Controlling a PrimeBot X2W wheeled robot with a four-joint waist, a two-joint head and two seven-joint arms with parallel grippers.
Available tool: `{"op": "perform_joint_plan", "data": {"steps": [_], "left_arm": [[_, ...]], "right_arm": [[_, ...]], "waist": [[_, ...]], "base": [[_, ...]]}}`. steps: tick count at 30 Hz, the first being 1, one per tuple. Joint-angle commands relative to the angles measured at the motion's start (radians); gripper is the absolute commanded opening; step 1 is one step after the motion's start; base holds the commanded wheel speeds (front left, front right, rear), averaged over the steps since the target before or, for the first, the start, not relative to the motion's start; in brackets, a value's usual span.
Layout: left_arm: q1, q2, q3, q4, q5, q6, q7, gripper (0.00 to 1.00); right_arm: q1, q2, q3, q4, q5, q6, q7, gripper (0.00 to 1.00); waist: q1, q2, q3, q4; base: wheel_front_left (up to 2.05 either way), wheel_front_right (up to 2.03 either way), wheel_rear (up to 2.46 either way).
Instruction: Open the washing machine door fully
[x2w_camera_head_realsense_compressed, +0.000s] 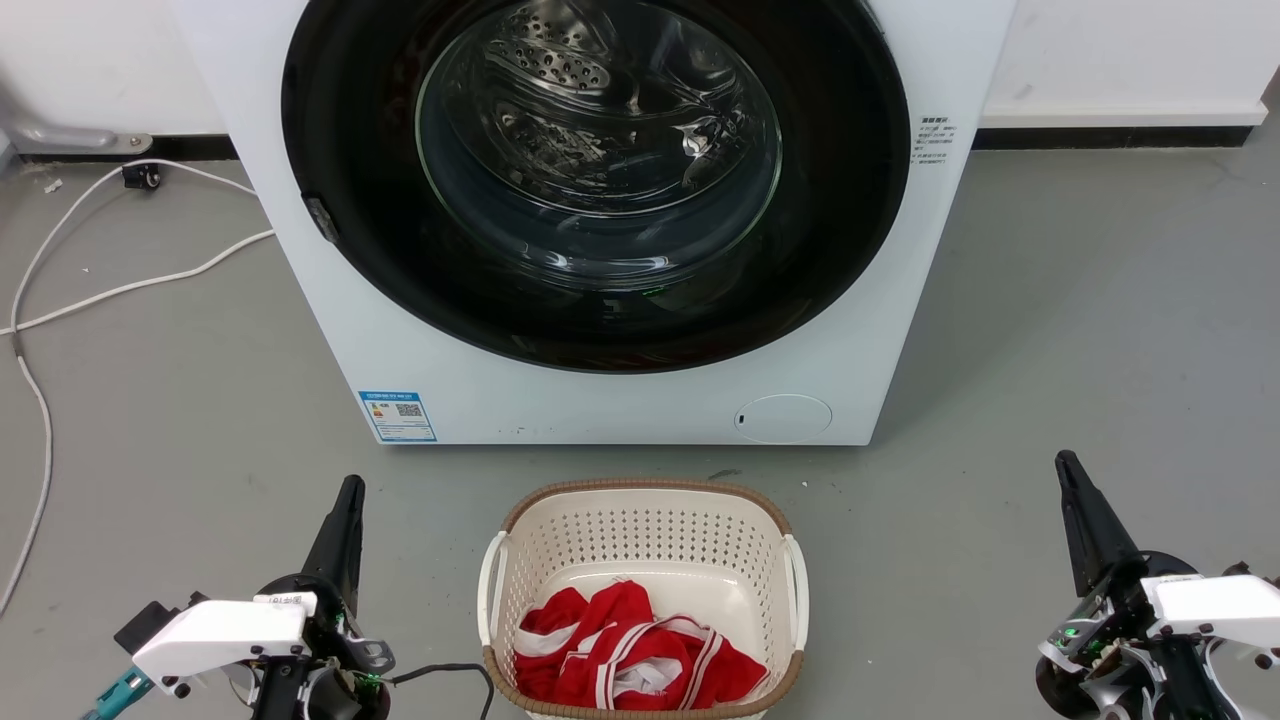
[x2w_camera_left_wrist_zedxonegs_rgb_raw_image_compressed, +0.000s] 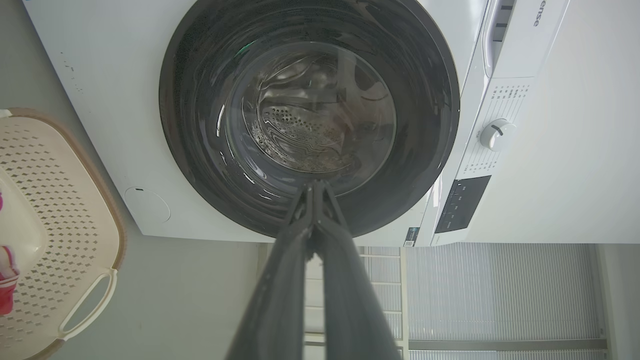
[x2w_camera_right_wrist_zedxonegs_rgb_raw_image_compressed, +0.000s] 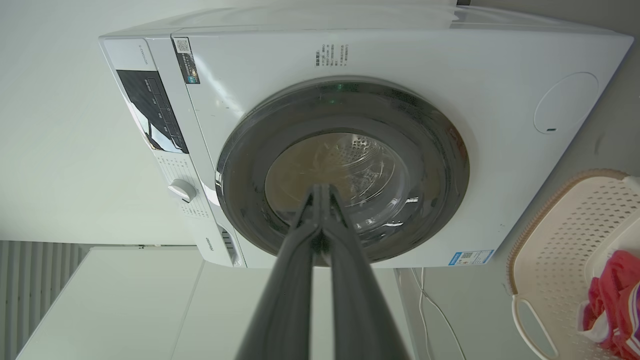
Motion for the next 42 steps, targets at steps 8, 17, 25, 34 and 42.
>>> {"op": "perform_joint_plan", "data": {"steps": [8, 17, 25, 34, 42], "left_arm": [[0.001, -0.002, -0.006, 0.004, 0.002, 0.0, -0.003, 1.0], [-0.011, 0.0, -0.051, -0.022, 0.028, 0.0, -0.051, 1.0], [-0.021, 0.002, -0.057, -0.065, 0.128, 0.0, -0.089, 1.0], [-0.027, -0.002, -0.043, -0.115, 0.317, -0.001, -0.127, 1.0], [-0.031, -0.002, -0.047, -0.141, 0.481, -0.001, -0.156, 1.0]], "right_arm": [[0.005, 0.002, 0.001, 0.002, -0.002, 0.0, -0.005, 1.0], [0.017, 0.004, 0.016, -0.033, -0.021, 0.0, -0.051, 1.0], [0.024, 0.005, 0.011, -0.077, -0.142, 0.0, -0.086, 1.0], [0.032, 0.007, 0.023, -0.133, -0.391, 0.0, -0.122, 1.0], [0.043, 0.008, 0.032, -0.164, -0.606, 0.0, -0.151, 1.0]], "waist": [[0.0, 0.0, 0.0, 0.0], [0.0, 0.0, -0.001, -0.001], [0.0, 0.0, -0.003, 0.0], [0.0, 0.0, -0.003, 0.001], [0.0, 0.0, -0.003, 0.002]], "base": [[0.0, 0.0, 0.0], [0.0, 0.0, 0.0], [0.0, 0.0, 0.0], [0.0, 0.0, 0.0], [0.0, 0.0, 0.0]]}}
